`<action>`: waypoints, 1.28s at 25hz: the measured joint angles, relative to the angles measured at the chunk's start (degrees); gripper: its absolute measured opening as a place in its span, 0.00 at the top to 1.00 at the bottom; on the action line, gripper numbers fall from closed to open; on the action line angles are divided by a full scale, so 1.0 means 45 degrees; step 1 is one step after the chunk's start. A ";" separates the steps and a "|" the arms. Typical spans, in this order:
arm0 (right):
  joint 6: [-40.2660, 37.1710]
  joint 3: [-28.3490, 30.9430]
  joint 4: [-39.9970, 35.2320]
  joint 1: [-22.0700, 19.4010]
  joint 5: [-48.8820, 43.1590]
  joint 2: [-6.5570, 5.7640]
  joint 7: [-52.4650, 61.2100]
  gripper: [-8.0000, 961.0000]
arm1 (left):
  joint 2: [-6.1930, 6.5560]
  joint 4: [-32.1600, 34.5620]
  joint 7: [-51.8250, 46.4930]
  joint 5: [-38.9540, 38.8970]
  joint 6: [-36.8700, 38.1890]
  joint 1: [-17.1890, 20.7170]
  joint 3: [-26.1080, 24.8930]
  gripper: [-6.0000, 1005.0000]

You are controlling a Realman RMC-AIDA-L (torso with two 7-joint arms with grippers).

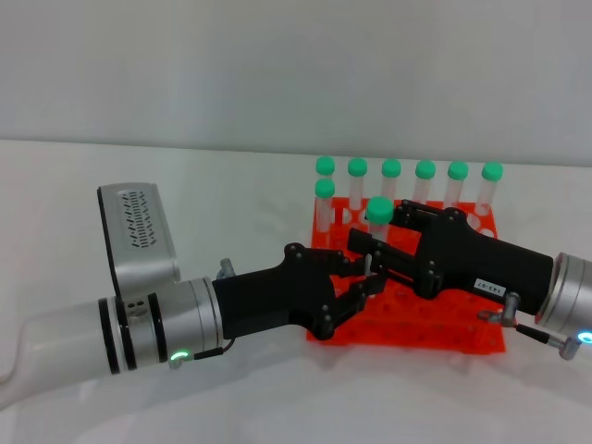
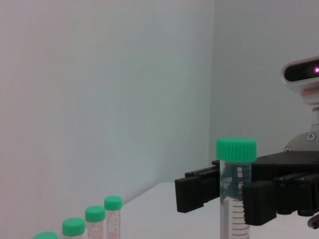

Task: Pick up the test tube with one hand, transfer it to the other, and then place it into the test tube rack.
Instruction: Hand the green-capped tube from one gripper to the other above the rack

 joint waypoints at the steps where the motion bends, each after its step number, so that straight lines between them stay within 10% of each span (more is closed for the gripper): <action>1: 0.0000 0.0000 0.0000 0.0000 0.0000 0.0000 0.0000 0.47 | -0.0001 0.0000 0.0000 -0.0019 0.0006 0.0002 0.0000 0.80; 32: 0.0060 0.0032 -0.0165 -0.0015 0.0048 0.0092 -0.0539 0.79 | 0.0009 -0.0016 0.0034 -0.0756 -0.0431 0.0447 -0.0032 0.80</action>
